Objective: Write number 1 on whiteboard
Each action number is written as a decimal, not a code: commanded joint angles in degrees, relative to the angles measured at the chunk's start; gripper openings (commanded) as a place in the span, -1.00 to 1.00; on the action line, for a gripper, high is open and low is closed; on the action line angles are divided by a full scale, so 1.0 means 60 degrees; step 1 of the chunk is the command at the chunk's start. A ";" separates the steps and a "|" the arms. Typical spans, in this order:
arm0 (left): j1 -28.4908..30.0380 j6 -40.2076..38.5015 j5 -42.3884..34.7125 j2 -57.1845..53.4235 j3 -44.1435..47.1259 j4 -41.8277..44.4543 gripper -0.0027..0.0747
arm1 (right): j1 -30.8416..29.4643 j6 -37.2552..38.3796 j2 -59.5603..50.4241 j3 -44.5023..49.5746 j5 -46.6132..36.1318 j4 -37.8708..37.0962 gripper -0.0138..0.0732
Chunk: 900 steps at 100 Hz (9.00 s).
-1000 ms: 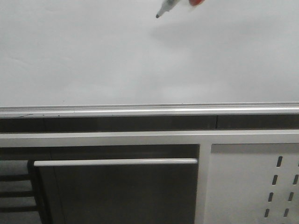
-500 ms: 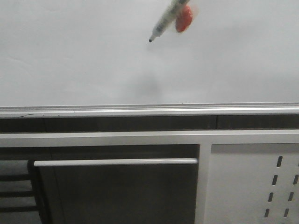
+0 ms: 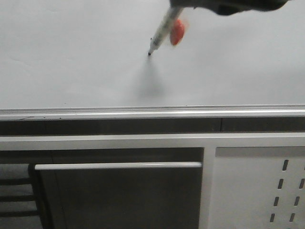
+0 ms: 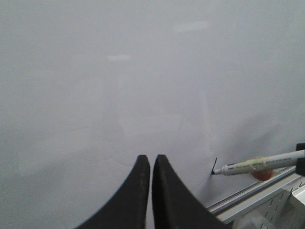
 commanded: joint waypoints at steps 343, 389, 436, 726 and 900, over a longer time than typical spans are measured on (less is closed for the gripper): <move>-0.3060 0.2208 0.4439 0.2613 -0.0306 -0.0671 -0.98 | -0.1750 -0.0076 -0.1836 -0.3110 1.0999 0.1104 -0.78; -0.3060 0.2084 0.2611 0.2199 -0.0306 -0.0671 -0.98 | -0.1879 0.0414 -0.1875 -0.3110 0.9712 0.1104 0.14; -0.3060 0.2888 -0.2285 0.1595 0.0663 -0.2749 -0.98 | -0.3637 0.0849 -0.2949 -0.2965 0.9377 0.1104 0.14; -0.3043 0.8029 -0.5160 0.5317 -0.1791 -0.5598 -0.19 | -0.3637 0.0815 -0.3004 -0.2413 0.8544 0.1023 0.13; -0.3061 0.6341 -0.3665 -0.4301 0.3746 -0.5911 -0.98 | -0.6276 0.1215 -1.0671 0.3189 0.6874 0.0840 -0.80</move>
